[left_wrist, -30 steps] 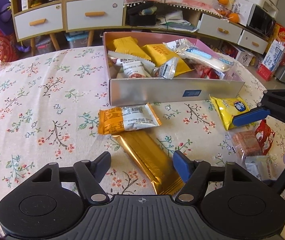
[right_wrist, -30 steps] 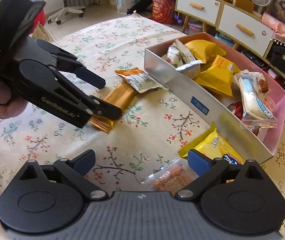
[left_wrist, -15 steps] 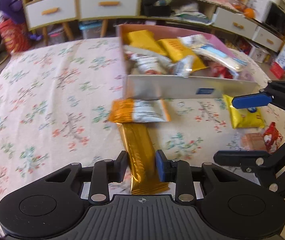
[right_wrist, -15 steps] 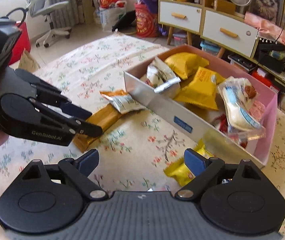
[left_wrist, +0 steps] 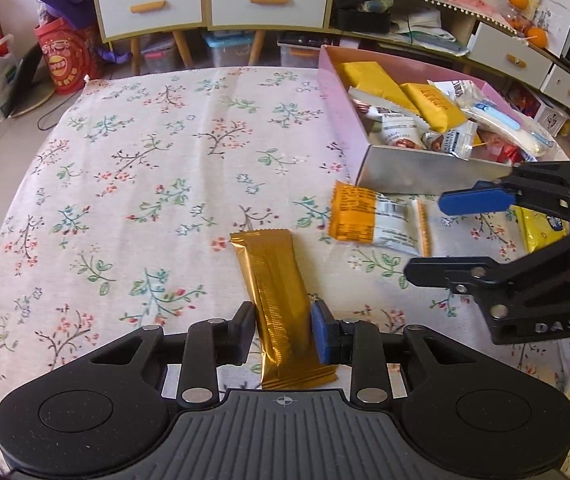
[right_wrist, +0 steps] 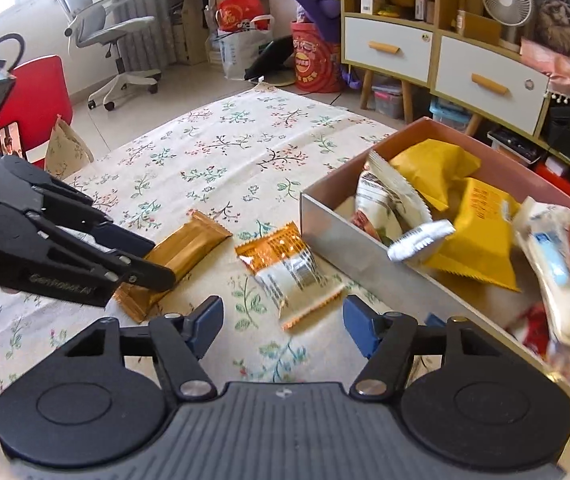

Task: Organize snacks
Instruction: 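Close the left tool on the long gold bar and lift it, then grasp the orange-and-white packet with the right tool while the left tool holds the gold bar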

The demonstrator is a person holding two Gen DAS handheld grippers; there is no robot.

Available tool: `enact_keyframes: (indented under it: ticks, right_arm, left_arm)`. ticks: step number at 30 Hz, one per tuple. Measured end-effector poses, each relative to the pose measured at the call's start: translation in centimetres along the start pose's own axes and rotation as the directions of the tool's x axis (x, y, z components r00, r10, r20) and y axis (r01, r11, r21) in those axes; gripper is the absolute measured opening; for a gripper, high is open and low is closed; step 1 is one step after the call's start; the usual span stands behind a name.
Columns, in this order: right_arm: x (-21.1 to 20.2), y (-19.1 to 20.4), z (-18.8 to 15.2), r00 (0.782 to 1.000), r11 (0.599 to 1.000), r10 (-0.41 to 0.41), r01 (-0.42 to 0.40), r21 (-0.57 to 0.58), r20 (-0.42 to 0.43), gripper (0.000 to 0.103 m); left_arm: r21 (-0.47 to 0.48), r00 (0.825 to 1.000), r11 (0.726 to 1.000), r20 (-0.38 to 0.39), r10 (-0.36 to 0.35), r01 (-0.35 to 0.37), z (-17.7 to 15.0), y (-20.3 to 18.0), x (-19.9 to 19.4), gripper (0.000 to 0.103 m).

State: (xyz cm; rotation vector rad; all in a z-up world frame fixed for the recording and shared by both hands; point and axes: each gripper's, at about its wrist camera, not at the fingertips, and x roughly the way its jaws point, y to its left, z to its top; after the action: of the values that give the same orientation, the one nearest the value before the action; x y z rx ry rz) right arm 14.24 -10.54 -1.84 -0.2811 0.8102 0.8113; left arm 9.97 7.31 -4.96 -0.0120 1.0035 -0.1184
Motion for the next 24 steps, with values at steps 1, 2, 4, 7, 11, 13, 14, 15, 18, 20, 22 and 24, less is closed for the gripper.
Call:
enact_keyframes:
  ticks: [1, 2, 4, 7, 11, 13, 14, 15, 18, 20, 22, 24]
  right_arm:
    - [0.3, 0.0, 0.0, 1.0, 1.0, 0.002, -0.002, -0.006, -0.001, 0.063]
    - [0.6, 0.1, 0.2, 1.0, 1.0, 0.002, -0.002, -0.015, -0.004, 0.063]
    - [1.2, 0.0, 0.3, 1.0, 1.0, -0.008, 0.008, -0.025, -0.012, 0.063]
    - [1.6, 0.0, 0.5, 1.0, 0.999, -0.012, 0.011, -0.03, -0.006, 0.064]
    - [2.1, -0.1, 0.4, 1.0, 1.0, -0.004, 0.004, -0.03, -0.023, 0.064]
    - [2.1, 0.4, 0.1, 0.998, 0.997, 0.022, -0.025, -0.067, -0.053, 0.066]
    - [1.9, 0.8, 0.0, 0.997, 0.995, 0.034, -0.04, -0.096, -0.064, 0.066]
    - [1.6, 1.1, 0.0, 0.995, 0.992, 0.051, -0.06, -0.115, -0.081, 0.065]
    - [1.0, 1.7, 0.4, 0.995, 0.989, 0.056, -0.066, -0.134, -0.079, 0.063]
    - [0.9, 1.6, 0.7, 0.998, 0.992, 0.028, -0.035, -0.125, -0.054, 0.063]
    - [0.9, 1.5, 0.9, 0.999, 0.994, 0.016, -0.02, -0.111, -0.033, 0.063]
    - [1.2, 1.6, 0.9, 1.0, 0.993, 0.004, -0.006, -0.114, -0.019, 0.062]
  left_arm:
    - [-0.005, 1.0, 1.0, -0.001, -0.001, 0.001, 0.0, 0.2, 0.0, 0.028]
    - [-0.011, 1.0, 1.0, -0.003, -0.003, 0.003, 0.0, 0.4, -0.1, 0.029]
    - [-0.025, 1.0, 1.0, -0.007, -0.005, 0.004, 0.0, 0.6, -0.2, 0.029]
    - [-0.019, 1.0, 1.0, -0.004, -0.007, 0.007, -0.1, 0.5, -0.2, 0.03]
    - [-0.018, 1.0, 1.0, -0.007, -0.008, 0.008, -0.1, 0.3, 0.0, 0.031]
    - [-0.02, 1.0, 1.0, -0.011, -0.008, 0.008, -0.1, 0.2, 0.0, 0.034]
    - [-0.021, 1.0, 1.0, -0.015, -0.007, 0.007, 0.0, 0.3, 0.1, 0.035]
    - [-0.025, 1.0, 1.0, -0.018, -0.007, 0.006, 0.0, 0.3, 0.2, 0.035]
    - [-0.027, 1.0, 1.0, -0.017, 0.0, 0.0, 0.0, 0.1, 0.4, 0.038]
    - [-0.026, 1.0, 1.0, -0.013, 0.008, -0.008, 0.0, -0.2, 0.5, 0.038]
    - [-0.023, 1.0, 1.0, -0.007, 0.02, -0.02, 0.1, -0.3, 0.6, 0.037]
    - [-0.02, 0.999, 0.999, 0.001, 0.04, -0.04, 0.1, -0.3, 0.7, 0.036]
